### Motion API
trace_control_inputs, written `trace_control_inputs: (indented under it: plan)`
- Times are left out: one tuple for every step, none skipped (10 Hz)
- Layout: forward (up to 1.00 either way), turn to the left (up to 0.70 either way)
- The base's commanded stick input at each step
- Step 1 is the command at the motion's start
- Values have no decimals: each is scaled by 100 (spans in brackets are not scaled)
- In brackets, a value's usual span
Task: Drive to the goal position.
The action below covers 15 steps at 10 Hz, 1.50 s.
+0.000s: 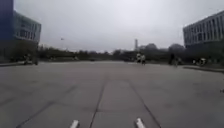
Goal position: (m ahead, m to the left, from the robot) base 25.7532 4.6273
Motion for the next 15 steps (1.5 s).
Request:
trace_control_inputs:
  plan:
    - [100, 0]
    - [100, -11]
    - [100, -24]
    - [100, -40]
    - [100, -40]
    - [100, -35]
    - [100, -15]
    - [100, -6]
    - [100, -6]
    - [100, -27]
    - [100, -10]
    - [100, -5]
    - [100, -16]
    - [100, -20]
    - [100, -3]
